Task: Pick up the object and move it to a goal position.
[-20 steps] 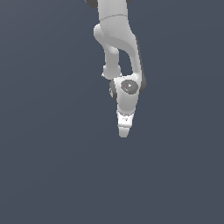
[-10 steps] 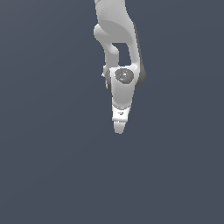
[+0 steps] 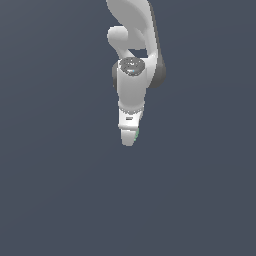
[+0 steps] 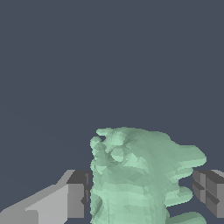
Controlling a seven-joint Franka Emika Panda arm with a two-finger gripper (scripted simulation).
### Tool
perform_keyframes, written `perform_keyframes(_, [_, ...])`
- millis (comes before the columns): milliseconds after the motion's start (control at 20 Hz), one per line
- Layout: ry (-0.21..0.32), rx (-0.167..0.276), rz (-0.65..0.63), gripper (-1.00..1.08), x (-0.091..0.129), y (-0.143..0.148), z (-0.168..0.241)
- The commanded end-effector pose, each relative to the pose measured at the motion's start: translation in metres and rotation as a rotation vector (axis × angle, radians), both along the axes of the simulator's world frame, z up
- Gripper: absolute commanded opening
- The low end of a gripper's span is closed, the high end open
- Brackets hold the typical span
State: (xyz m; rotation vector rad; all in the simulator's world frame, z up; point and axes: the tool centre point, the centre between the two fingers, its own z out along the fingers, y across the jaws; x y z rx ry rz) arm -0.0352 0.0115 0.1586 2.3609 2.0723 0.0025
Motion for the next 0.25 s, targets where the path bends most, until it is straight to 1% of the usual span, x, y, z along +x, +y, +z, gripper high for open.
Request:
perform_keyframes(0, [0.001,0.001,0.001,-1.0,0.001,-0.0038,0.0087])
perform_keyframes(200, [0.001,0.0,0.0,-1.0,0.0018,-0.0064,0.0134])
